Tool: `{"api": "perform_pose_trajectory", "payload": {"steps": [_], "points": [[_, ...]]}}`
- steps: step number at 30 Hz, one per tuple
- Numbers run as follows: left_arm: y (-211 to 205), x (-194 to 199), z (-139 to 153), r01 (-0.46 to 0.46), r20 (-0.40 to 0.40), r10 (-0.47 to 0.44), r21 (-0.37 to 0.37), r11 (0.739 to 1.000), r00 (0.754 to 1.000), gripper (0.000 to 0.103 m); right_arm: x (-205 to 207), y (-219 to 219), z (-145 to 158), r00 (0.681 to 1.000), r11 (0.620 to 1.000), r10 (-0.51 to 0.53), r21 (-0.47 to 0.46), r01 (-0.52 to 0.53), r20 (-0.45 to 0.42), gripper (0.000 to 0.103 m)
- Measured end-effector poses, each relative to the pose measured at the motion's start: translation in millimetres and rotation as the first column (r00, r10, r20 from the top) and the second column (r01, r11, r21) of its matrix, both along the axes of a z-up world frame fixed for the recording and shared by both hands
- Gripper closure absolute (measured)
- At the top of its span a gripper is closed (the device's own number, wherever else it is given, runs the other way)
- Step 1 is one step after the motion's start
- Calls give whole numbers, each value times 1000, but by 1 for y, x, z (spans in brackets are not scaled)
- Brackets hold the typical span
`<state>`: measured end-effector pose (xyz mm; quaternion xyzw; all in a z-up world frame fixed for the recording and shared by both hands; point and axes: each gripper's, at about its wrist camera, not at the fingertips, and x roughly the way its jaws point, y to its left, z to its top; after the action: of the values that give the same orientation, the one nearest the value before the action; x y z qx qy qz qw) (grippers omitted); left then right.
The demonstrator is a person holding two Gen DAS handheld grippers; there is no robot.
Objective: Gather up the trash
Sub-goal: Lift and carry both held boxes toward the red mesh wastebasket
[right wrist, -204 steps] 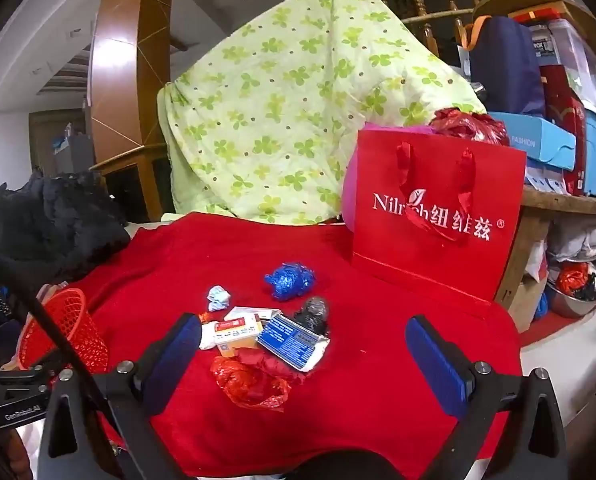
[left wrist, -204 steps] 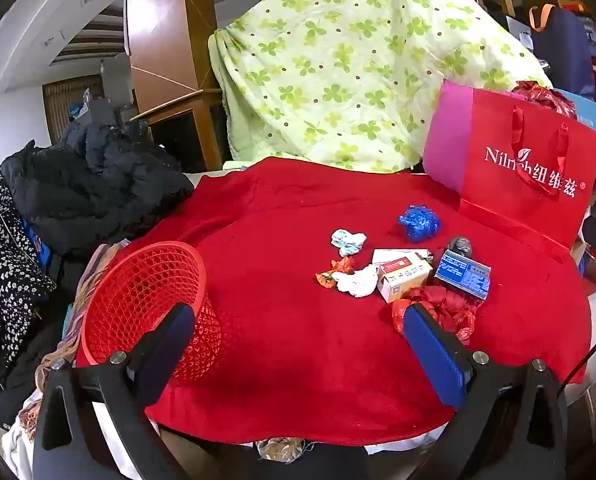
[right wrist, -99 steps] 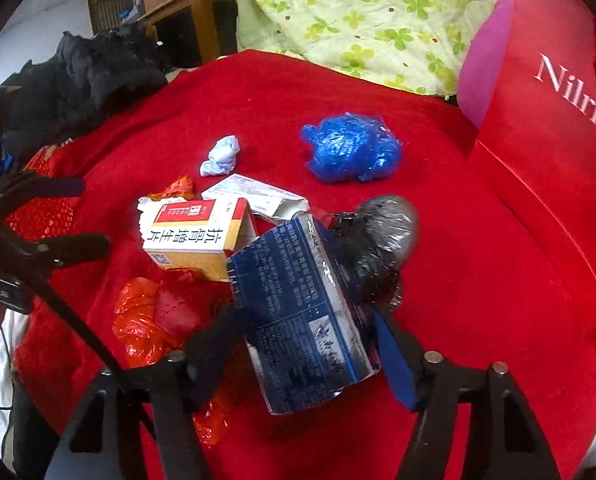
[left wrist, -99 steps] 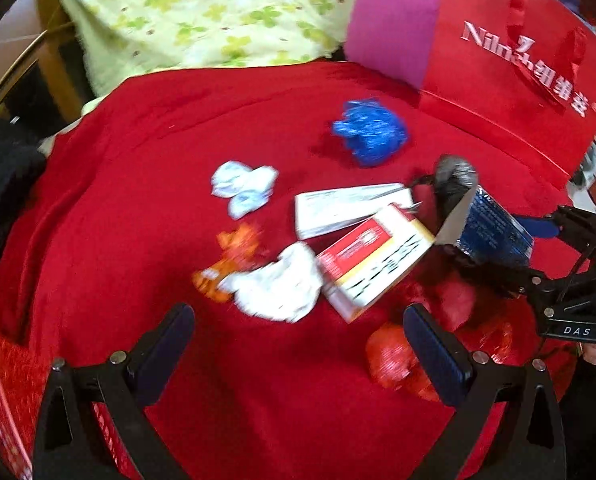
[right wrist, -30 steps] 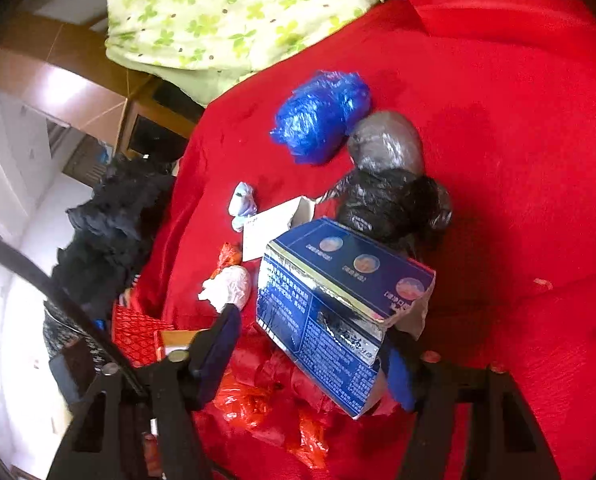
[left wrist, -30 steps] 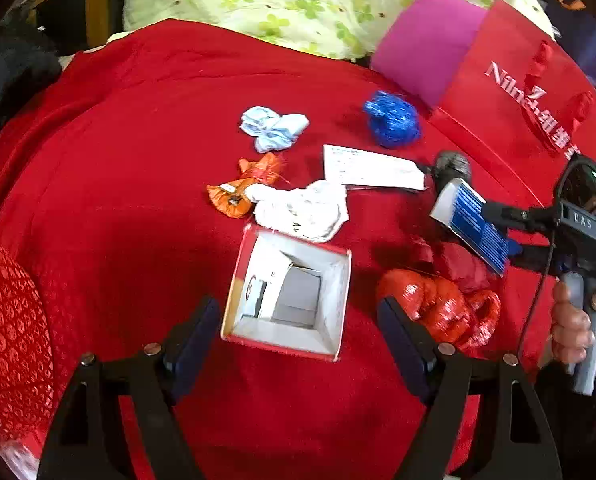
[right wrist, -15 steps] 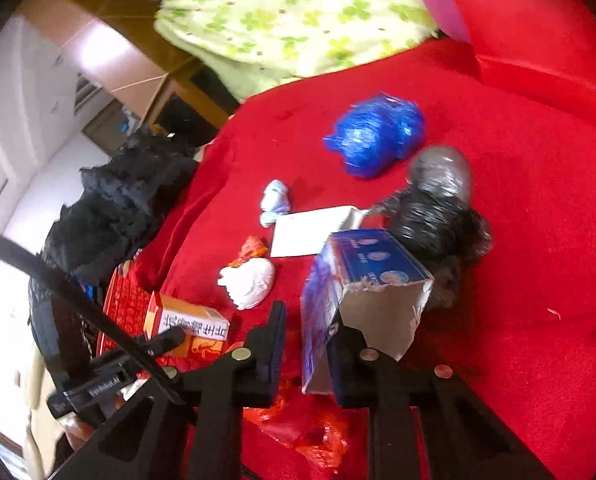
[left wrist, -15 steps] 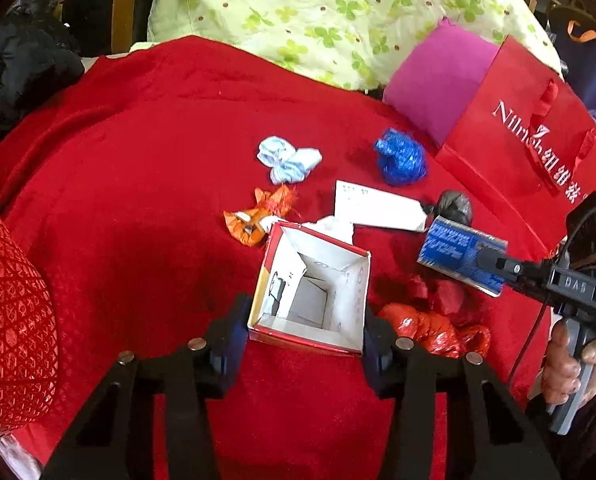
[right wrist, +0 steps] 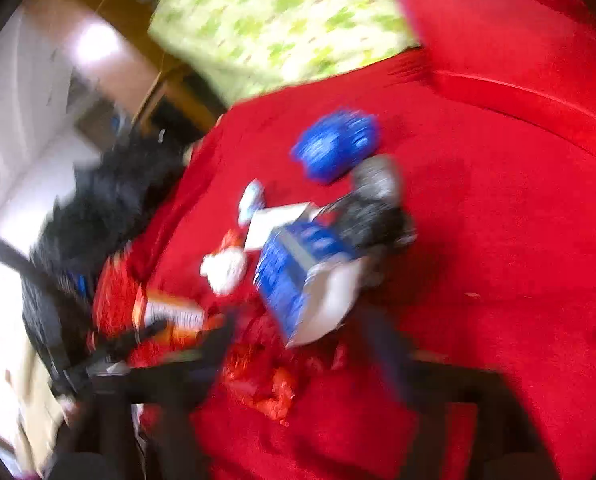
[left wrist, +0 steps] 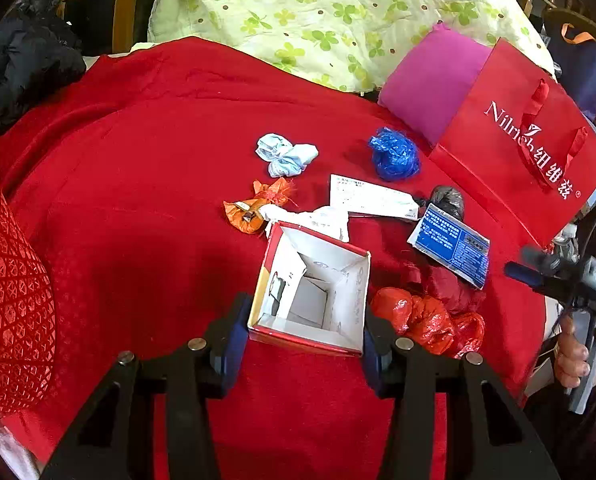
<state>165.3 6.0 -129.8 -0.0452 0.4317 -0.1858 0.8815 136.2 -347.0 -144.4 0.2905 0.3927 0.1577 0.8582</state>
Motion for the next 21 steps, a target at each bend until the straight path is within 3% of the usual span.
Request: {"api": "perform_pose_trajectory", "payload": {"steps": [3,7,9,14,16,21], "points": [[-4,-1,2,7,5,-7,-4,1000,1000,52,5,-16,-4,999,994,-35,104,34,7,19],[-9,-7,8,28,15,-27,-15,1000,1000,52,30,-13,-24,997,978,-47,201,59,-61,20],[-9,-10,12,35,21,-35,-22,999,999,52,39,-9,-30,996,978,-48,200,63,-79,22],[-6,-18,24,45,35,-43,-44,998,998,52,52,15,-39,994,983,-21,181,40,-108,38],[-6,-21,29,46,39,-44,-48,998,998,52,56,26,-40,993,987,-8,158,26,-116,59],[-1,-33,49,40,80,-36,-46,998,996,52,51,46,-23,998,997,-11,72,15,-58,61]]}}
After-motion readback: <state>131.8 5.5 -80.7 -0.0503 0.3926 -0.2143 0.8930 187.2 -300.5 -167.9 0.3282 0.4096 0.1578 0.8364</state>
